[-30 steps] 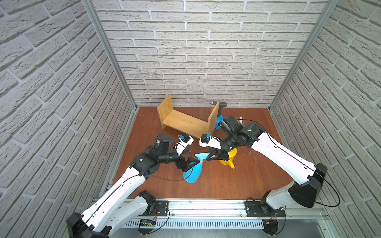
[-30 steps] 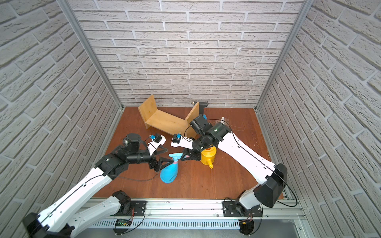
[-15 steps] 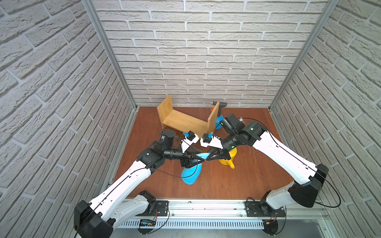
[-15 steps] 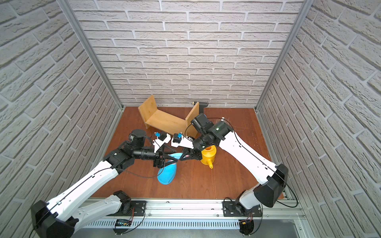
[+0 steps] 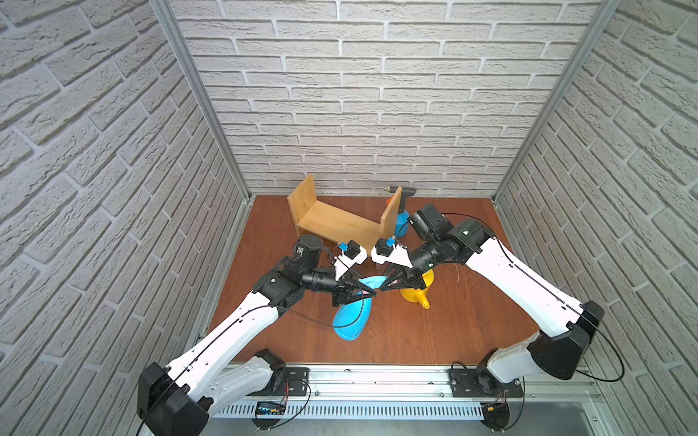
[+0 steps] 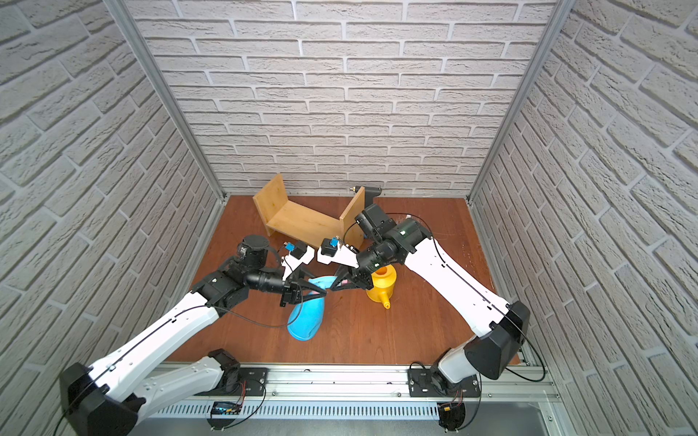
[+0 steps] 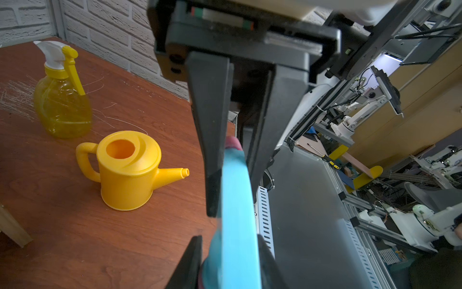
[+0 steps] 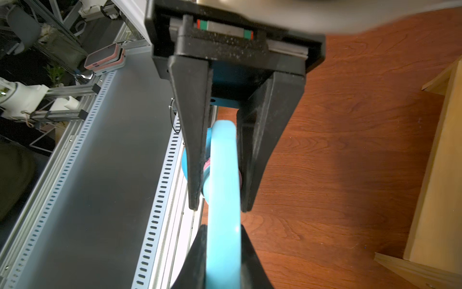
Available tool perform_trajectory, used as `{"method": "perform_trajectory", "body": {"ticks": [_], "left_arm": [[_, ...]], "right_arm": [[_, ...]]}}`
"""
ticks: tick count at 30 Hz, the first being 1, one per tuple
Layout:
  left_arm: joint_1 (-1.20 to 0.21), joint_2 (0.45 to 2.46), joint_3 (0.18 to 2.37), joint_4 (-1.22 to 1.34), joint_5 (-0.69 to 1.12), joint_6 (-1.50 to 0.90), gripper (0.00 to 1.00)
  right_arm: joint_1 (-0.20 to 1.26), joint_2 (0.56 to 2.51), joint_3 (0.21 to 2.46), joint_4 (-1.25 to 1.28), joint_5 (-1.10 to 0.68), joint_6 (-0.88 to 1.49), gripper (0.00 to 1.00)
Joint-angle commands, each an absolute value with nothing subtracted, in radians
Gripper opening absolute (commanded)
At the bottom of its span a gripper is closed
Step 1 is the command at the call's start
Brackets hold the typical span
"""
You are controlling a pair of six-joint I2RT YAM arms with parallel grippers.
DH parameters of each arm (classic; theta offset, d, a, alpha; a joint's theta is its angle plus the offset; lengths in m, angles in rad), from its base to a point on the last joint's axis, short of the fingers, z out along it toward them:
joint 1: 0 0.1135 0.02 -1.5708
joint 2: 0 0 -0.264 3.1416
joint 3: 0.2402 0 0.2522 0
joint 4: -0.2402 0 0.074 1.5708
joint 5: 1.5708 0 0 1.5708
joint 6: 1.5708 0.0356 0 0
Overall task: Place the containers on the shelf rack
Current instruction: 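Pick up a container from the center of the board.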
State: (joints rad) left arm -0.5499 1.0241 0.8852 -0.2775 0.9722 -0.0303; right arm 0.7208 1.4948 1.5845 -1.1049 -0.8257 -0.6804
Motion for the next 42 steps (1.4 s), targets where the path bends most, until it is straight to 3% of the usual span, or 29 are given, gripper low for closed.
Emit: {"method": "perform_trajectory", "body": {"ticks": [1, 4, 7, 11, 12, 13, 14, 19, 26, 33, 42], "left_arm": [[-0.543, 1.032, 0.917, -0.256, 0.966, -0.059, 0.13], [-0.543, 1.028, 0.927, -0.267, 0.964, -0.052, 0.02], [-0.545, 1.022, 0.932, -0.291, 0.952, -0.040, 0.00], [-0.544, 0.996, 0.951, -0.363, 0.882, -0.001, 0.00], [-0.544, 0.980, 0.950, -0.386, 0.850, 0.012, 0.00], [-0.544, 0.960, 0.946, -0.401, 0.816, 0.027, 0.00], [-0.543, 0.936, 0.939, -0.415, 0.780, 0.041, 0.00], [-0.542, 0.779, 0.871, -0.418, 0.518, 0.065, 0.00], [-0.542, 0.620, 0.795, -0.325, 0.169, 0.012, 0.00], [-0.543, 0.558, 0.721, -0.170, -0.005, -0.038, 0.00], [-0.541, 0.543, 0.755, -0.207, -0.092, -0.056, 0.00]], "right_arm": [[0.729, 1.470, 1.615, -1.092, -0.893, -0.696, 0.04], [0.729, 1.468, 1.619, -1.081, -0.896, -0.686, 0.05], [0.729, 1.461, 1.620, -1.058, -0.898, -0.666, 0.18], [0.728, 1.430, 1.580, -0.963, -0.872, -0.584, 0.55], [0.729, 1.416, 1.565, -0.935, -0.855, -0.564, 0.68], [0.728, 1.403, 1.553, -0.898, -0.841, -0.545, 0.95], [0.727, 1.386, 1.535, -0.874, -0.834, -0.532, 0.99], [0.720, 1.286, 1.435, -0.665, -0.814, -0.388, 1.00], [0.721, 1.145, 1.232, -0.095, -0.537, -0.034, 1.00], [0.722, 1.282, 1.387, 0.018, -0.371, 0.128, 1.00], [0.725, 1.465, 1.603, 0.057, -0.315, 0.236, 1.00]]}}
